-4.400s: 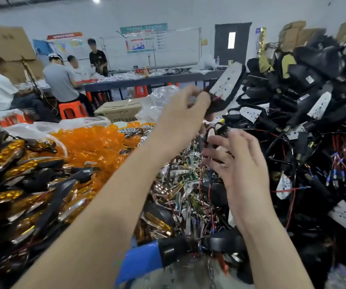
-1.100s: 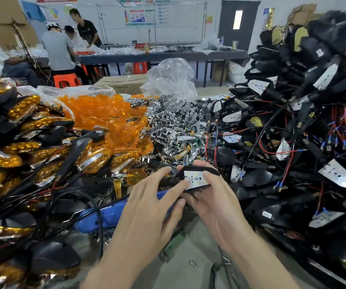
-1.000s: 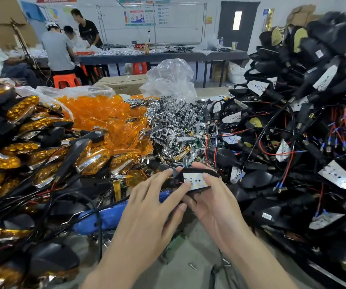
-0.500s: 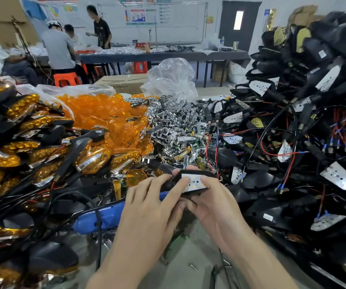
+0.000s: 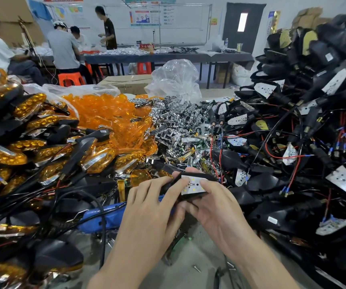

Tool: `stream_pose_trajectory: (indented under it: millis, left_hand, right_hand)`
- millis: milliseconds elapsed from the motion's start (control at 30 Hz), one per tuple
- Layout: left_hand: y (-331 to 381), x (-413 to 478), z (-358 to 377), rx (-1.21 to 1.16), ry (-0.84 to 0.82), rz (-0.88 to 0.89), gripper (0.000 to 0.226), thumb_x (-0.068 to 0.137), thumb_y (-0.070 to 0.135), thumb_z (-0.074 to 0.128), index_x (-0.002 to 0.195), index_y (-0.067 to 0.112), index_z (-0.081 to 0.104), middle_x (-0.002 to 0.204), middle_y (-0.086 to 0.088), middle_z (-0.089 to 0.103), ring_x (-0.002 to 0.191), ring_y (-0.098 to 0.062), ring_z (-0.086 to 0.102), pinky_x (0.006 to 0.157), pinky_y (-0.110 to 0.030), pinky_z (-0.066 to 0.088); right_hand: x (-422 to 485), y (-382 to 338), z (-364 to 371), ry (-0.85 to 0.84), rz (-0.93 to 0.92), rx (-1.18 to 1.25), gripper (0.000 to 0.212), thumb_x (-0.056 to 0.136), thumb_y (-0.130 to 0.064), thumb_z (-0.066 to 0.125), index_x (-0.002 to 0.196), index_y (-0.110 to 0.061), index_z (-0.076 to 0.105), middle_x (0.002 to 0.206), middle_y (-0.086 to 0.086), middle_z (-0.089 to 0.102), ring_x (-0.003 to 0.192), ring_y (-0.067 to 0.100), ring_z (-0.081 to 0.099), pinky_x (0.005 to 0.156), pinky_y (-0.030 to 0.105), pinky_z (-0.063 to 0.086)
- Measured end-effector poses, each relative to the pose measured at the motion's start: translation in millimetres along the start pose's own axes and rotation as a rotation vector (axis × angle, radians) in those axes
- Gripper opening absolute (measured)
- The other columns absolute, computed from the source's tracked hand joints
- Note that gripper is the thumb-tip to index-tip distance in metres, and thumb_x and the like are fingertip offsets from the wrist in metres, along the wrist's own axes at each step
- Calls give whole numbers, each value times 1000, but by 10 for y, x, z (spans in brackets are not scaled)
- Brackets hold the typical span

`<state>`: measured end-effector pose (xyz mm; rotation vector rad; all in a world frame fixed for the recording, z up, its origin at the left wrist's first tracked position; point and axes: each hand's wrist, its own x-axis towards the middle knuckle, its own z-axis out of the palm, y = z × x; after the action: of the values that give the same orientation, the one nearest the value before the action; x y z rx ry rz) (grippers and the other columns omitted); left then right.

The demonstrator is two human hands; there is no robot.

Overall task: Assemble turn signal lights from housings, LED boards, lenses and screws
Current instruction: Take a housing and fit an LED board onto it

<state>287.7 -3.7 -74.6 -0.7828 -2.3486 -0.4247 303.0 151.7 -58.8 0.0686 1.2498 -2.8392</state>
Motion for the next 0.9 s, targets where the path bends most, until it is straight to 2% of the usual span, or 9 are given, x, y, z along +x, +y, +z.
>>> stream_pose_trajectory:
  millis: [133,267,467,700,900]
  left_hand:
    - [-4,-15,13,-35,-3,0,42,95,38,48,135,29,51,129,3,56,114,-19,51,92,-32,37]
    - [-7,-16,19,-61,5,1,38,94,39,49,131,28,52,130,5,54,115,-18,51,93,-32,39]
    - [6,-5,28,-82,44,8,35,93,38,50,127,28,53,128,5,55,113,-19,51,90,-35,41]
    - [14,-9,13,-89,53,4,34,92,37,51,124,26,53,125,5,54,112,-18,51,89,-35,41]
    - [8,-23,29,-77,44,6,35,93,38,50,127,27,51,127,6,53,112,-18,51,89,-34,41]
  right_hand:
    - [3,7,3,-22,-2,23,36,103,-10,42,113,-8,77,124,21,71,93,30,76,72,30,62]
    - [12,15,-6,-23,-1,21,34,100,-14,47,113,-11,78,124,20,72,90,30,76,72,30,62]
    - [23,32,-4,-20,-11,24,34,85,-22,58,111,-12,79,123,20,72,88,29,76,67,28,61]
    - [23,33,-16,-43,-25,16,39,84,-20,62,118,-6,74,125,23,70,91,35,74,66,29,60]
    - [26,34,-42,-54,-22,17,36,86,-20,60,116,-7,75,126,24,70,91,34,74,68,30,61]
